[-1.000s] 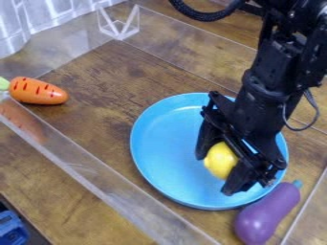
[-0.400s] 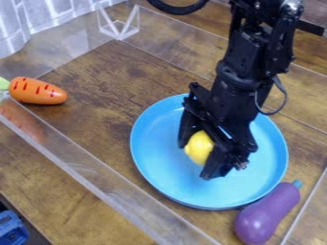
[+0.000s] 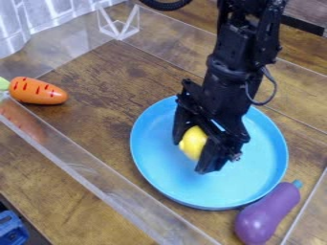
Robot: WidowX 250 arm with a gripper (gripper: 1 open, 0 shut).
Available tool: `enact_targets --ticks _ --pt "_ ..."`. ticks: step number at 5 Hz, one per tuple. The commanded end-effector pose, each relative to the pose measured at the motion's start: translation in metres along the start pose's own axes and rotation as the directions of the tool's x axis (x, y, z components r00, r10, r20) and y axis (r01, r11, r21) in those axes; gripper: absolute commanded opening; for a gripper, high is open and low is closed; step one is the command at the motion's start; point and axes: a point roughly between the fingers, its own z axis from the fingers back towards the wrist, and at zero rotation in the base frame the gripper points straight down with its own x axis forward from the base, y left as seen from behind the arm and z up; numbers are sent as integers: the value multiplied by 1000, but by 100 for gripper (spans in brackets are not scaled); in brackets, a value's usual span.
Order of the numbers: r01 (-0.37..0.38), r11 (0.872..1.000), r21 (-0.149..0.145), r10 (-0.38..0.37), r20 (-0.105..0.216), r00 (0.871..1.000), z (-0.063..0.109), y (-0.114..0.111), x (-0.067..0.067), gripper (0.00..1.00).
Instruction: Put the lemon on the blue tray
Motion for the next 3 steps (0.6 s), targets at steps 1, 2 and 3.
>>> enact_targets --ticks 1,2,3 --pt "0 1000 -3 0 32 999 11 6 8 0" --pt "32 999 -7 -32 22 999 12 -6 10 0" --pt "65 998 -15 -64 11 998 13 -18 12 0"
